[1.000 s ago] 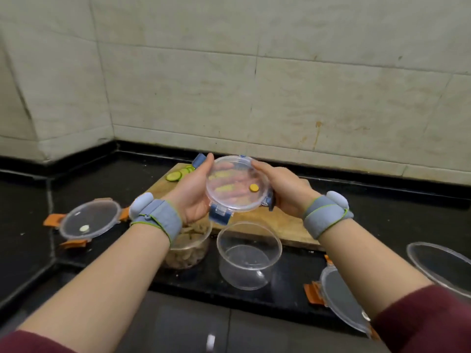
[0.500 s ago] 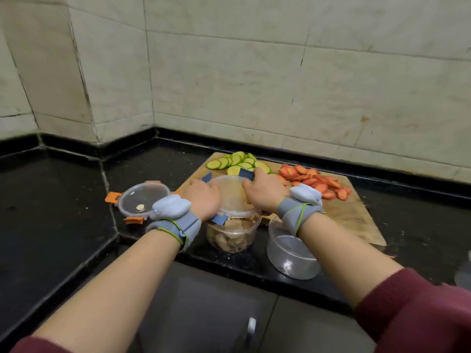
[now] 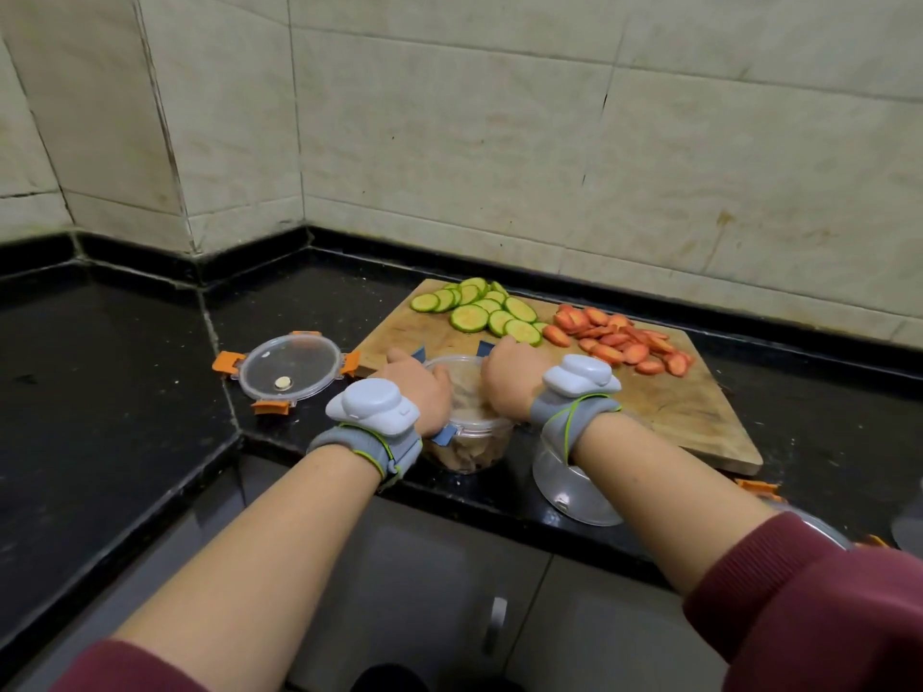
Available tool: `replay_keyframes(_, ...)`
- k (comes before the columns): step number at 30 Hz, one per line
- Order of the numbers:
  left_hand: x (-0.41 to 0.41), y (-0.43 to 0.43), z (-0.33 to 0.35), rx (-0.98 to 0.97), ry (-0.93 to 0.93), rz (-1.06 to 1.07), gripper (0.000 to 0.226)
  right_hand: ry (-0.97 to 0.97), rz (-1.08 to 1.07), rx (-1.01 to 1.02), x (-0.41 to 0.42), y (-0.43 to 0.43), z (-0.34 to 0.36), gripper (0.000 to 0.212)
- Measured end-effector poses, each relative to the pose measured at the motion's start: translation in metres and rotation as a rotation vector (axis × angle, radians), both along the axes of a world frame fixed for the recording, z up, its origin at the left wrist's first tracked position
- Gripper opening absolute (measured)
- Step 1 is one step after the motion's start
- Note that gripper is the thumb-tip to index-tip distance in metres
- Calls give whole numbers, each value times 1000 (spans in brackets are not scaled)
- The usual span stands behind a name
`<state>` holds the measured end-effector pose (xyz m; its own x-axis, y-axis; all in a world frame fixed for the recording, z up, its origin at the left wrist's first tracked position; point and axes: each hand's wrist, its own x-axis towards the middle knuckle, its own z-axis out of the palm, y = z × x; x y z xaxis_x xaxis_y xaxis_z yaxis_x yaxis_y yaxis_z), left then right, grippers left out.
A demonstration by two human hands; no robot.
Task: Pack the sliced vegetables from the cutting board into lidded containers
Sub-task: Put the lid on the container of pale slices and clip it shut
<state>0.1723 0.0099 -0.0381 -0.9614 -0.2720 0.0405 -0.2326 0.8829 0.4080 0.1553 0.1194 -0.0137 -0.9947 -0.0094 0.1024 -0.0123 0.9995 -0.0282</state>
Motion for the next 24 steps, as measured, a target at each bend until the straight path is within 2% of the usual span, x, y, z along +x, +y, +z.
replay_keyframes(5,-4,-11,-1,4,-8,-26,58,-9,-37,-12,-2,-10,-6,38)
replay_keyframes(8,-7,-31,-3,-13,38,-47,60,-13,-75,-145,-4,-27,-12,39)
replay_keyframes(13,-4,-56,-11,118,163,-65,47,-44,-34,-333,-4,-38,-18,36)
replay_keyframes(17,3,-57,-14,122,224,-64,46,-113,1,-494,0,-30,-24,41)
replay_keyframes(19,6,-56,-14,90,236,-44,44,-20,-32,-396,1,-31,-26,41)
replay_keyframes(22,11,-58,-13,20,269,-16,39,358,31,-75,5,-37,-27,37)
replay_keyframes(24,15,-58,-13,-8,310,-10,38,534,147,112,7,-39,-27,31)
